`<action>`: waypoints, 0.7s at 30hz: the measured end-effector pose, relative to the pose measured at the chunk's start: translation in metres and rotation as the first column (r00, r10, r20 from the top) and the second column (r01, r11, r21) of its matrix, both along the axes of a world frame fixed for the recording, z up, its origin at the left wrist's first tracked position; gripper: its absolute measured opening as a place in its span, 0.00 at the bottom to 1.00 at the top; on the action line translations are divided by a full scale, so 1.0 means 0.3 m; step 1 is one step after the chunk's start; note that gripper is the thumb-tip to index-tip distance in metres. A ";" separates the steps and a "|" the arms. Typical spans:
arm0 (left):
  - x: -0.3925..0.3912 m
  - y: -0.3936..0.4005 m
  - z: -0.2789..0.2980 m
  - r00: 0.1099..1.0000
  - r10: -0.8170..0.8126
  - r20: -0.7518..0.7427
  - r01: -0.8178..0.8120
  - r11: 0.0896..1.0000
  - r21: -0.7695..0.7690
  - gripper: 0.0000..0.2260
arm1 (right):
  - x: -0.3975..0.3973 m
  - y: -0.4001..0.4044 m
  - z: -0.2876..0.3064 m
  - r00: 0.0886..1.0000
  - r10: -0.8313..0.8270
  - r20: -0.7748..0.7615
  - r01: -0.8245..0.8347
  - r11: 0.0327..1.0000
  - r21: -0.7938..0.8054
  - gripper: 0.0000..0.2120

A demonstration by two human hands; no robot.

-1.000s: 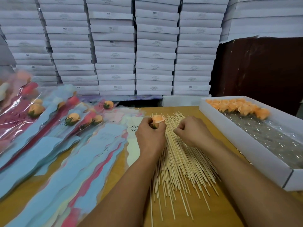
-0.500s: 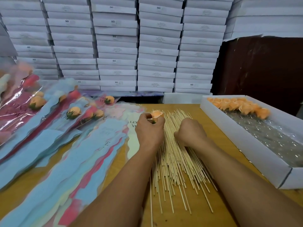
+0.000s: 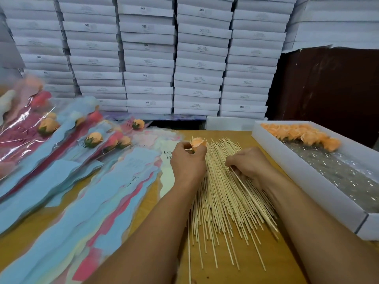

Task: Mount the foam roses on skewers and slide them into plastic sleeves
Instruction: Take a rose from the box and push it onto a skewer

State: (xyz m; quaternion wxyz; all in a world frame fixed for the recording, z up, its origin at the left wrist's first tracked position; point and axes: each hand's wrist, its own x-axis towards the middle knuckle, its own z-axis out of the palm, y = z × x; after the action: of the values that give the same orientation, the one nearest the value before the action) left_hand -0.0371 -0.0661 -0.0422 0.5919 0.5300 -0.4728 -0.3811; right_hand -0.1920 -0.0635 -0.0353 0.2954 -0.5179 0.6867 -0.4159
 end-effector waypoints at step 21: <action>0.051 0.009 0.070 0.485 -0.157 -0.860 0.363 0.931 0.035 0.07 | 0.129 0.155 0.067 0.857 0.456 0.239 -0.414 0.887 -0.206 0.18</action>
State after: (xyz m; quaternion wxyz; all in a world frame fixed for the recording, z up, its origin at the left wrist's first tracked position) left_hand -0.0217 -0.0636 -0.0211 0.6208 0.2600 -0.1578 -0.7226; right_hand -0.1533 -0.0170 -0.0153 0.4371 -0.6159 0.4699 -0.4570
